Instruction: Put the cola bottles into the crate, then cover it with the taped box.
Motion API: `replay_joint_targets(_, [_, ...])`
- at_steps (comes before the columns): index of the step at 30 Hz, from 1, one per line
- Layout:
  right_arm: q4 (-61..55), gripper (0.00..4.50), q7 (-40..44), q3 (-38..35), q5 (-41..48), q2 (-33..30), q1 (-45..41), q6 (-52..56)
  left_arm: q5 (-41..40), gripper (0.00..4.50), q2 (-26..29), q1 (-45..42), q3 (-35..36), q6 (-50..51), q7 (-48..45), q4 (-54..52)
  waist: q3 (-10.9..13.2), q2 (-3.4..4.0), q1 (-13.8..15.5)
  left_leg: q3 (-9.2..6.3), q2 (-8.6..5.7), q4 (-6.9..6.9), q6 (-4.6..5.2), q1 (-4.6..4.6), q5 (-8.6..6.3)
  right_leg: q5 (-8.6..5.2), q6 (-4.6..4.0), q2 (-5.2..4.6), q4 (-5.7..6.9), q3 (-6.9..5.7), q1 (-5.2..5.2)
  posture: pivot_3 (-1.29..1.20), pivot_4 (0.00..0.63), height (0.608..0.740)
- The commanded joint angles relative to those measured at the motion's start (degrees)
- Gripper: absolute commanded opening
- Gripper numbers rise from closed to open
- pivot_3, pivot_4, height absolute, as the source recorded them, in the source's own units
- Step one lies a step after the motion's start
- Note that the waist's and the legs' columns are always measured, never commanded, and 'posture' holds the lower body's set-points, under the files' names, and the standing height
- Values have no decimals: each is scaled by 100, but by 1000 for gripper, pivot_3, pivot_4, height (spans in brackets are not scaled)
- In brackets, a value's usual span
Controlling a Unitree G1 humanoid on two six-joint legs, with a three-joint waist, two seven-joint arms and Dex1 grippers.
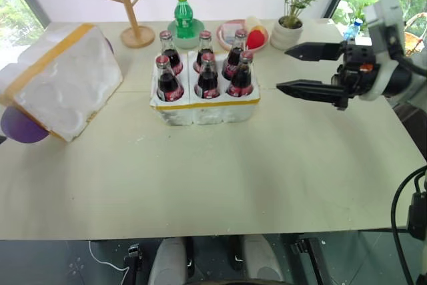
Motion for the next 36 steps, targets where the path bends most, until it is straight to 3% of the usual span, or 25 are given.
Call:
replay_joint_targets(1, [-250, 4447, -143, -220, 151, 17, 0, -90, 347, 4500, 67, -1015, -929, 214, -337, 509, 0, 0, -6, 0, 1, -1, 0, 0, 0, 0, -1, 6, 4, 0, -3, 0, 150, 740])
replay_joint_targets(7, [-410, 4447, -510, -441, 253, 28, 208, -25, 1367, 4500, -433, -2672, -2224, -271, -228, 1795, -1, -2, -6, 2, 2, -2, -2, 0, 3, -1, -2, 13, 15, 2, -10, 0, 150, 740])
replay_joint_targets(15, [-625, 4447, -862, -620, 412, -16, 428, 6, 1983, 4500, -1046, -3747, -2787, -687, 64, 3001, -5, -22, 7, 1, 0, 4, -2, -3, 3, 0, 0, 7, 13, 2, -8, 0, 150, 740])
replay_joint_targets(17, [-655, 4500, -913, -629, 436, -20, 450, -2, 2015, 3665, -1124, -3883, -2801, -737, 46, 3128, -5, -22, 10, -1, 0, 4, -2, -2, 3, 0, -1, 7, 16, 2, -7, 0, 150, 740])
replay_joint_targets(23, [-639, 4500, -960, -593, 450, -38, 474, -80, 2121, 551, -1150, -3998, -2806, -846, 120, 3243, -6, -23, 8, -3, 0, 8, -3, -2, 4, 0, -1, 7, 17, 1, -5, 0, 150, 740])
replay_joint_targets(24, [-604, 4500, -941, -591, 455, -51, 479, -77, 2119, 312, -1147, -4004, -2774, -876, 221, 3225, -6, -23, 7, -5, 1, 8, -3, -2, 4, 0, -1, 7, 17, 0, -5, 0, 150, 740])
replay_joint_targets(28, [-320, 4500, -823, -670, 623, -193, 507, 175, 1988, 312, -1170, -4091, -2569, -1221, 647, 2739, -5, -26, 9, -6, 2, 8, -2, -2, 4, 0, -1, 7, 17, 0, -5, 0, 150, 740])
replay_joint_targets(34, [-171, 4500, -770, -805, 455, -433, 745, 77, 1729, 312, -1403, -3815, -2058, -2074, 1734, 983, -7, -46, 39, -12, 1, 11, -2, -5, 4, 1, 1, -1, 14, -2, 3, 0, 150, 740])
replay_joint_targets(36, [-194, 4500, -412, -1049, 1019, -612, 961, 543, 1672, 312, -1603, -3811, -1872, -2282, 2200, 322, -8, -47, 56, -13, 1, 13, -2, -5, 4, 1, 2, -3, 13, -2, 6, 0, 150, 740])
